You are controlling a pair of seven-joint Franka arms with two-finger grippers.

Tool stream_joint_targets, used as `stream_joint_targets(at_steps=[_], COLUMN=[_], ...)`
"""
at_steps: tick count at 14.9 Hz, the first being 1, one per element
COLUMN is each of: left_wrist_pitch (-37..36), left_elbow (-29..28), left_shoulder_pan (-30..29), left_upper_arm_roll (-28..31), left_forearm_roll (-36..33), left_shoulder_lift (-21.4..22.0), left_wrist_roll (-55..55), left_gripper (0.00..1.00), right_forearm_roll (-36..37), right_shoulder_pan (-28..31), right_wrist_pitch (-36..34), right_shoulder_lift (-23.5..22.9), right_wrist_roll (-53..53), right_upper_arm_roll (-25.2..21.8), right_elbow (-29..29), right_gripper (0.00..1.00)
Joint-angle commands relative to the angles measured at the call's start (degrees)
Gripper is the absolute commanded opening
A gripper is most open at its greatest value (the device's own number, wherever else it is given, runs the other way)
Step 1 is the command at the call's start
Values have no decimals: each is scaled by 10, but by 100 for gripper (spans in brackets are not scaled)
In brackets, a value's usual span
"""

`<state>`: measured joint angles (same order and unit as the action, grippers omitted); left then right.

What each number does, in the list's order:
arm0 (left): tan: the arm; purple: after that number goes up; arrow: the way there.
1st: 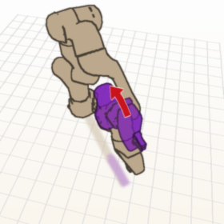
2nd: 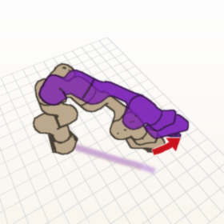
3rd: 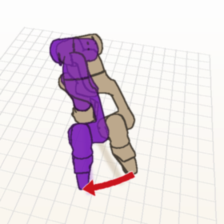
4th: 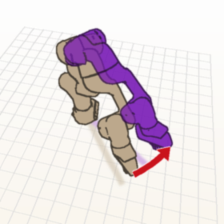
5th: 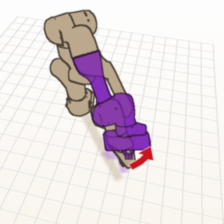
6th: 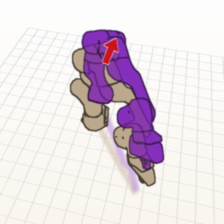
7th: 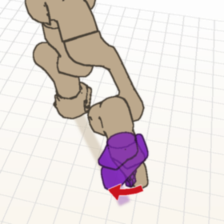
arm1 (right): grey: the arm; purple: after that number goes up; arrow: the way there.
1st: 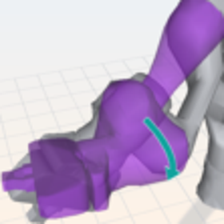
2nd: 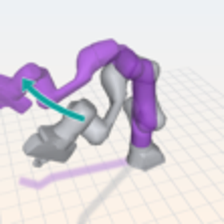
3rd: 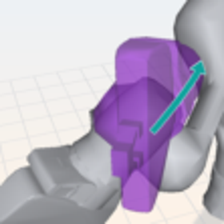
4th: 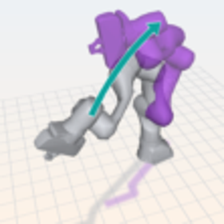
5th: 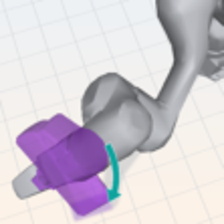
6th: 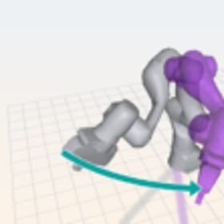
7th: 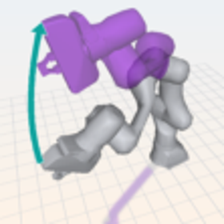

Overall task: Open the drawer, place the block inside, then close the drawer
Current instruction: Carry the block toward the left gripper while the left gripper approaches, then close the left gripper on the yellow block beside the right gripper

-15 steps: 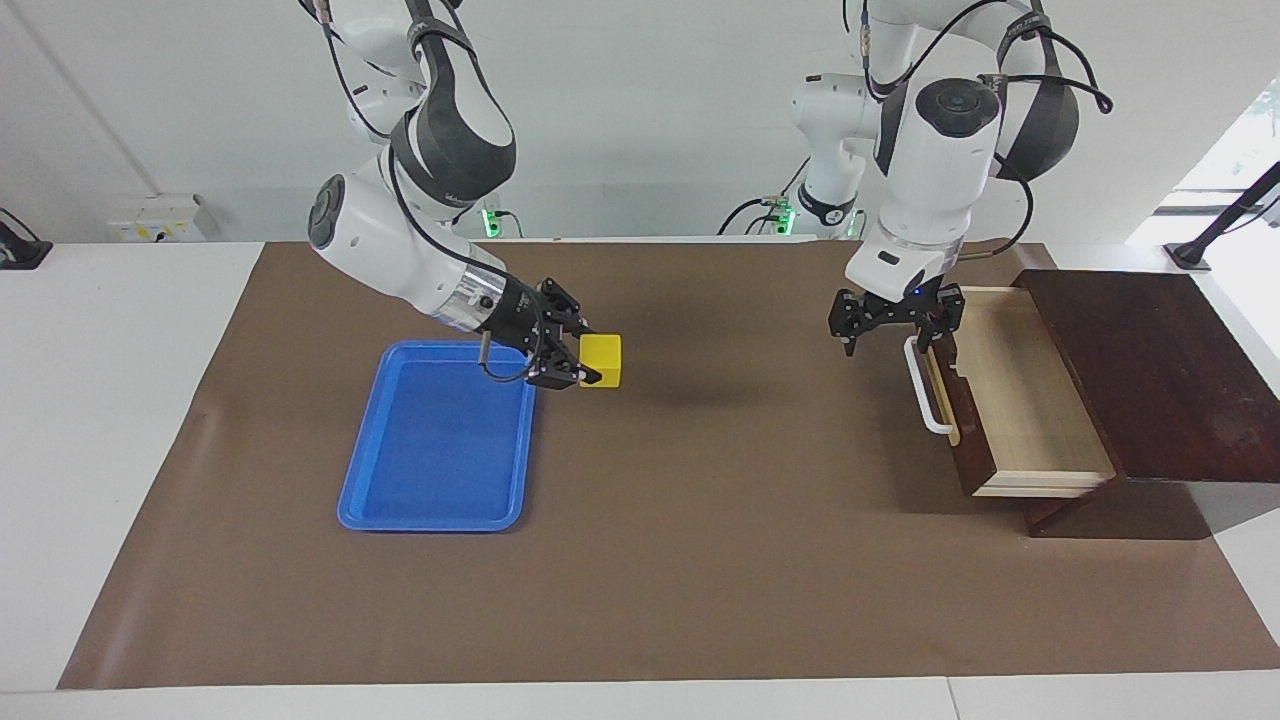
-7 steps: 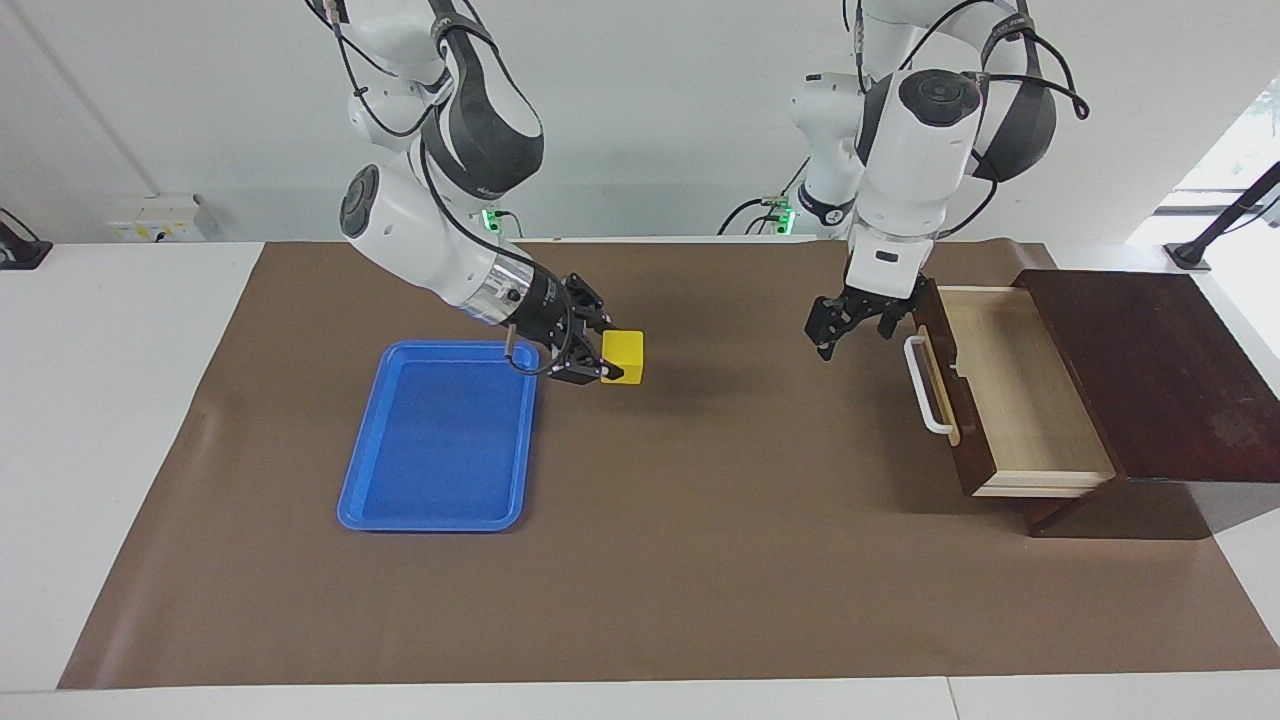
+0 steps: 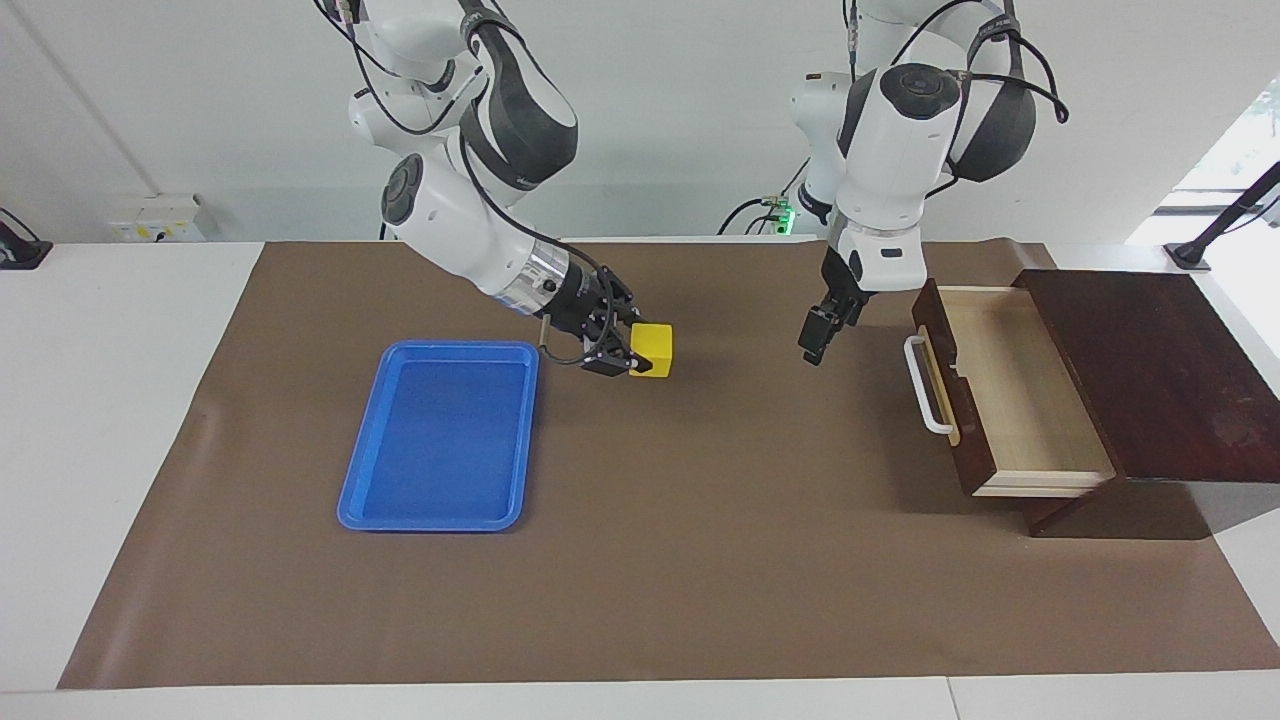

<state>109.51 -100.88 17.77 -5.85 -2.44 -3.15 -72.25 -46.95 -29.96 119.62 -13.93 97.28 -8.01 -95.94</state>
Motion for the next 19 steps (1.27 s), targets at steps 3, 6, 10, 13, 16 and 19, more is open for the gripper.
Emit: stream_joint_targets(at_steps=[3,6,10,13,16,19], left_wrist_pitch=[-14,-15,-39,-39,-60,-89], left_elbow=[28,29,59,60,67,100], left_shoulder_pan=[15,31,64,93,113,117], left_upper_arm_roll=[8,8,8,8,8,8], left_forearm_roll=[16,13,2,2,7,9], left_shoulder_lift=[-1,-5,-42,-52,-66,-86], left_wrist_roll=[-204,-313,-422,-481,-505,-526], left_gripper=[100,100,100,100,100,100], right_forearm_roll=[5,5,4,3,4,5], right_shoulder_pan=[-31,-46,-62,-64,-74,-78], right_wrist_pitch=[35,52,65,66,67,71], right_shoulder_lift=[-4,-5,-5,-5,-5,-5], right_wrist_roll=[44,61,82,83,81,79], right_upper_arm_roll=[1,1,1,2,1,1], right_elbow=[2,1,1,2,2,2], right_gripper=[0,0,0,0,0,0])
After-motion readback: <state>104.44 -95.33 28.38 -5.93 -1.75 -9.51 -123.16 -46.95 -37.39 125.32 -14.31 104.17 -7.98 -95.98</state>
